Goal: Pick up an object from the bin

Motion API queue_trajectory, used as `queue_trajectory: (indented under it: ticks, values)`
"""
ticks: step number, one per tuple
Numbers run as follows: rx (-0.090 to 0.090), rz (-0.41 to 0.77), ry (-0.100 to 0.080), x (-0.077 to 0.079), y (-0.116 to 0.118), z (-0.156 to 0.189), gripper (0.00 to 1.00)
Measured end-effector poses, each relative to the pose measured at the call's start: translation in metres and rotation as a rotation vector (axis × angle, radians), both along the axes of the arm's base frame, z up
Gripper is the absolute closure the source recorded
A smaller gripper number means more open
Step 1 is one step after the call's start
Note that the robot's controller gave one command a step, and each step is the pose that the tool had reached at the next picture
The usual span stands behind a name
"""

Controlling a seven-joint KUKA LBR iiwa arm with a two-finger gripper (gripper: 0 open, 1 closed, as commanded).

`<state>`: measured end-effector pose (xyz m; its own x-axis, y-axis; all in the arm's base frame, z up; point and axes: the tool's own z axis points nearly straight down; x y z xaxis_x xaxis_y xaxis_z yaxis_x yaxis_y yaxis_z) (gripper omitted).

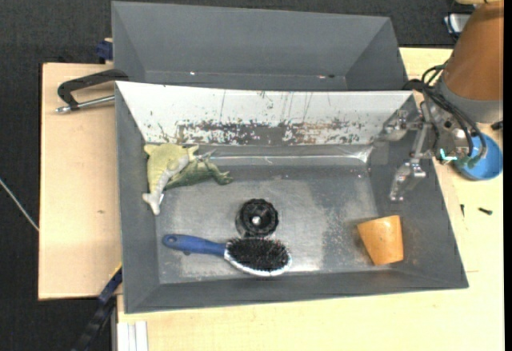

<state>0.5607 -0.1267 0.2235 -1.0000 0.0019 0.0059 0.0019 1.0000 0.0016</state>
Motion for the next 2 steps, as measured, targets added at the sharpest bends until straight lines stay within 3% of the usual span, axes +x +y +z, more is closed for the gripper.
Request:
queue_trajectory:
  ticks: [1,2]
  values:
    - [0.002,-0.268,-0.002,0.04,0.105,-0.066,0.0]
    - [0.002,-0.272,-0.017,0.0,0.196,-0.137,0.0]
